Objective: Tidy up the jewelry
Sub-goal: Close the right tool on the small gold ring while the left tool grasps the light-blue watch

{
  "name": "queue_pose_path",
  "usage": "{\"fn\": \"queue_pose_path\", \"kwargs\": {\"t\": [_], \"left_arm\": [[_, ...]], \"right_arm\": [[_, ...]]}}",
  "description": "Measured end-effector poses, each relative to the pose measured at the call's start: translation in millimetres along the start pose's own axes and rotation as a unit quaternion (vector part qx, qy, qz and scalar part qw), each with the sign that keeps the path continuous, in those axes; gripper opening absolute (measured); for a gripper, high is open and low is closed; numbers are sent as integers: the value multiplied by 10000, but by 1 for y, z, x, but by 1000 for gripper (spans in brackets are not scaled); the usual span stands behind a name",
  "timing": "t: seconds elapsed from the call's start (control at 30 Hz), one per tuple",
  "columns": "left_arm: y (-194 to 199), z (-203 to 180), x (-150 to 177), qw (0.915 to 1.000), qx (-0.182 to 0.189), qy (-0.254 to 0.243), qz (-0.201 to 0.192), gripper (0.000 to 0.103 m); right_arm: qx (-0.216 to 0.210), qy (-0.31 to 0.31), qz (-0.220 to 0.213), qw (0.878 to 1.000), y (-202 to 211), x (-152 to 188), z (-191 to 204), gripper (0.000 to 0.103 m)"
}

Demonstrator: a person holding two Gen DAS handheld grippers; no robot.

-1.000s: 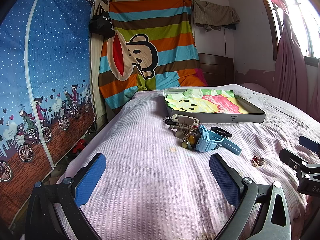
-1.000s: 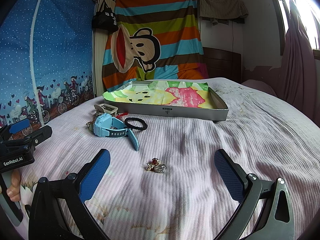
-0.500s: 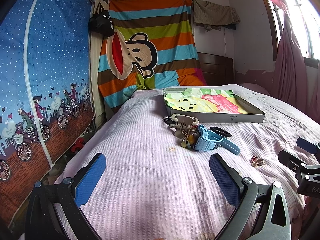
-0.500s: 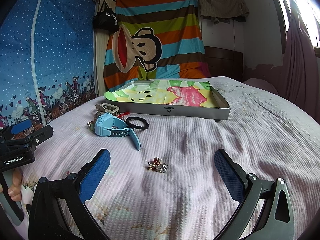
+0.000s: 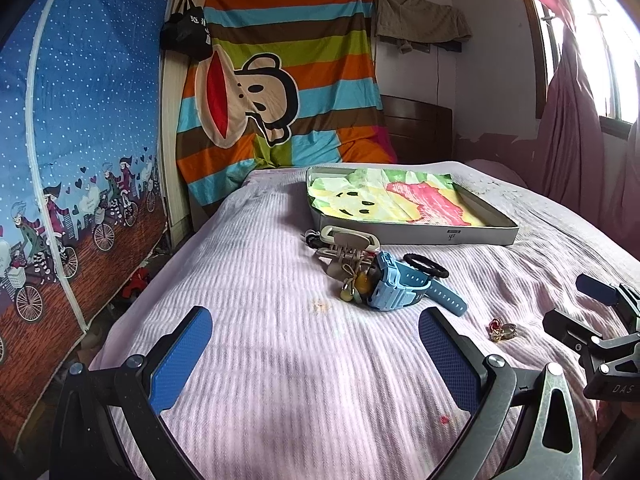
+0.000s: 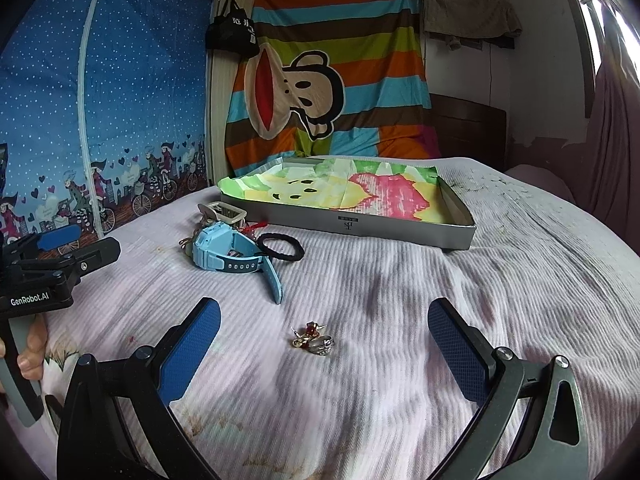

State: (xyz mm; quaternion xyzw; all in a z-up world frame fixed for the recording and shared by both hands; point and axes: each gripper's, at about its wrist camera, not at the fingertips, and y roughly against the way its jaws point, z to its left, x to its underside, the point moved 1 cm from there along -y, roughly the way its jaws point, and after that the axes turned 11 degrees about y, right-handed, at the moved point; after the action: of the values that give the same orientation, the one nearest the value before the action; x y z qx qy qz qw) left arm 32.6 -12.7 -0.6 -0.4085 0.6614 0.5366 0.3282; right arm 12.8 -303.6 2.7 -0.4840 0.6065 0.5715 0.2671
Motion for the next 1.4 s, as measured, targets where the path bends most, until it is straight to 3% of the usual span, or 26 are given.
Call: {"fn": "queue_pose_path", "kwargs": {"t": [0.1,0.17,0.23,0.37,0.57,0.83,1.0,1.23,1.4], "left_arm": [[-9,-3,-1,9997,74,-75,202,103],[-14,-7,-3,9993,162,-87,331,103],[-19,-10,-5,9986,262,-99,456,96],[-30,-16,-7,9967,416,-100,687,85],[-45,-28,-7,9929,542,-260,1022,66],[-66,-43,-11,9890,657,-329,1282,55],[-78,-50,-14,9877,651,-372,1369,49],[-91,-46,-17,9861,641,-152,1527,39],[-93,-48,-16,9859,645,-135,1538,30]], "right_arm": [[-139,-54,92,9998,-7,0,-4,95],[-223,-68,186,9996,-13,0,-5,80],[-335,-83,272,9990,-18,1,-6,75],[-401,-96,392,9984,-23,4,-7,53],[-531,-84,683,9962,-34,9,-8,34],[-618,-23,1046,9926,-48,14,-3,26],[-656,-69,1249,9900,-57,19,-3,25],[-789,-259,1318,9878,-66,26,-6,25],[-833,-263,1309,9875,-69,27,-6,16]]}}
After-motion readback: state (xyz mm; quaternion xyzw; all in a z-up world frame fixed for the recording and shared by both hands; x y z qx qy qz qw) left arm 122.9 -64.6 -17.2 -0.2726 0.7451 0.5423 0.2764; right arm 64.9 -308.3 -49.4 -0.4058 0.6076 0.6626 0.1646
